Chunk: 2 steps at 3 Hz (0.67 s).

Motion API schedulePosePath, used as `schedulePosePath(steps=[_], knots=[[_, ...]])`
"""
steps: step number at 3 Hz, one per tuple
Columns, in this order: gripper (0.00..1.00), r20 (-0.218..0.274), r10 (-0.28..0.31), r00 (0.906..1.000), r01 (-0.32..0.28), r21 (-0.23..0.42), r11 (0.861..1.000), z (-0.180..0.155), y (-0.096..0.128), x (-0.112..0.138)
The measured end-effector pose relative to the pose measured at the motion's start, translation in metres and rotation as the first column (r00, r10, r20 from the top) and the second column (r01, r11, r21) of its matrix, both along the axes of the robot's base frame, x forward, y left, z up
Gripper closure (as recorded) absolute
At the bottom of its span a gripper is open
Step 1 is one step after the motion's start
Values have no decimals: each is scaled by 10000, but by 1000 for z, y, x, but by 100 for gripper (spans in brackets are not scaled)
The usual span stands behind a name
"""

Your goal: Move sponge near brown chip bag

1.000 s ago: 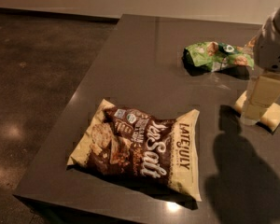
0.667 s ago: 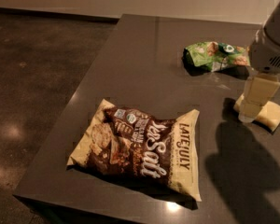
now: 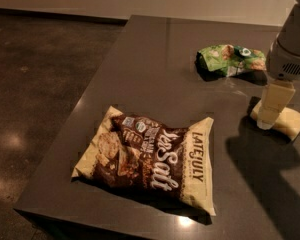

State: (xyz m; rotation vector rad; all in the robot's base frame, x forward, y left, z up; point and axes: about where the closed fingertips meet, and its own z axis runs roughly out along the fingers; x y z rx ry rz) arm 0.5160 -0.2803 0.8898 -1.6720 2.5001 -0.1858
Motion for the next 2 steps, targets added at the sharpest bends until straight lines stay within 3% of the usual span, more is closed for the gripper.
schedulePosePath(steps=[2], knots=[[0,-662,-402,9970,408,79,9991,-27,-17,-1]])
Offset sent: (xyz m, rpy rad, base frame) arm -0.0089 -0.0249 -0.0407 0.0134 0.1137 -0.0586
